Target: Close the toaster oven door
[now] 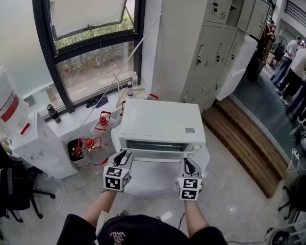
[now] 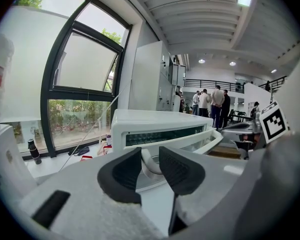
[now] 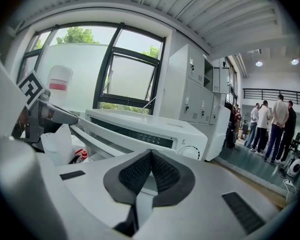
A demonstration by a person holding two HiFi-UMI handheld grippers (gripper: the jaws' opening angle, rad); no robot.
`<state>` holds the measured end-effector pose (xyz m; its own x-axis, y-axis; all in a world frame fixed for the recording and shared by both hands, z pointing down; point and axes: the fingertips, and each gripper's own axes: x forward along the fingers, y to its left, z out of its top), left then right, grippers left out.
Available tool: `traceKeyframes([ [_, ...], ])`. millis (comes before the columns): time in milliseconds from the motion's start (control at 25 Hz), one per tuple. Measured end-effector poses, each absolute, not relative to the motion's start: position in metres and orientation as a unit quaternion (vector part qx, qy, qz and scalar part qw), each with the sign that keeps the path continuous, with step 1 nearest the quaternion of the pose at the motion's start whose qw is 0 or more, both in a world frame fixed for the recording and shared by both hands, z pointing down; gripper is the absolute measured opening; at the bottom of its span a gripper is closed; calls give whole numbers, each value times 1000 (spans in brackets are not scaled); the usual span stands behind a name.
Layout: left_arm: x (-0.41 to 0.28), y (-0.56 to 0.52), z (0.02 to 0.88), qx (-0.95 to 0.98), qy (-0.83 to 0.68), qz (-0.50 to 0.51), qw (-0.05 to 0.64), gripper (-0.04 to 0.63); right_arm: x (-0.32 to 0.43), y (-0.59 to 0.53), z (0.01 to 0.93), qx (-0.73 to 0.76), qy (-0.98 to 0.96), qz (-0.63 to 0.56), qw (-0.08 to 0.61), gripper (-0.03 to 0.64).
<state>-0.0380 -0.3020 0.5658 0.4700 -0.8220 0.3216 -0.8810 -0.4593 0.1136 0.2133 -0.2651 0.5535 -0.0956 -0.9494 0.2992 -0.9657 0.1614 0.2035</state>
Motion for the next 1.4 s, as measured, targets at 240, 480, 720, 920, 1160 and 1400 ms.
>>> traceKeyframes([
  [240, -37, -311, 562, 847, -505, 108, 128, 121, 214, -274, 550, 647, -741, 20, 177, 3],
  [480, -36, -321, 559, 845, -509, 109, 122, 120, 215, -284, 545, 646, -743, 16, 176, 3],
  [720, -36, -330, 555, 844, -511, 114, 114, 117, 214, -293, 542, 643, -745, 18, 178, 3],
  [920, -34, -338, 553, 842, -515, 118, 108, 114, 213, -298, 541, 638, -749, 16, 177, 3],
  [1160, -35, -343, 554, 840, -518, 128, 101, 109, 212, -301, 540, 637, -750, 15, 176, 3],
  [1400, -35, -343, 554, 840, -518, 127, 99, 109, 213, -301, 540, 638, -750, 16, 172, 3],
])
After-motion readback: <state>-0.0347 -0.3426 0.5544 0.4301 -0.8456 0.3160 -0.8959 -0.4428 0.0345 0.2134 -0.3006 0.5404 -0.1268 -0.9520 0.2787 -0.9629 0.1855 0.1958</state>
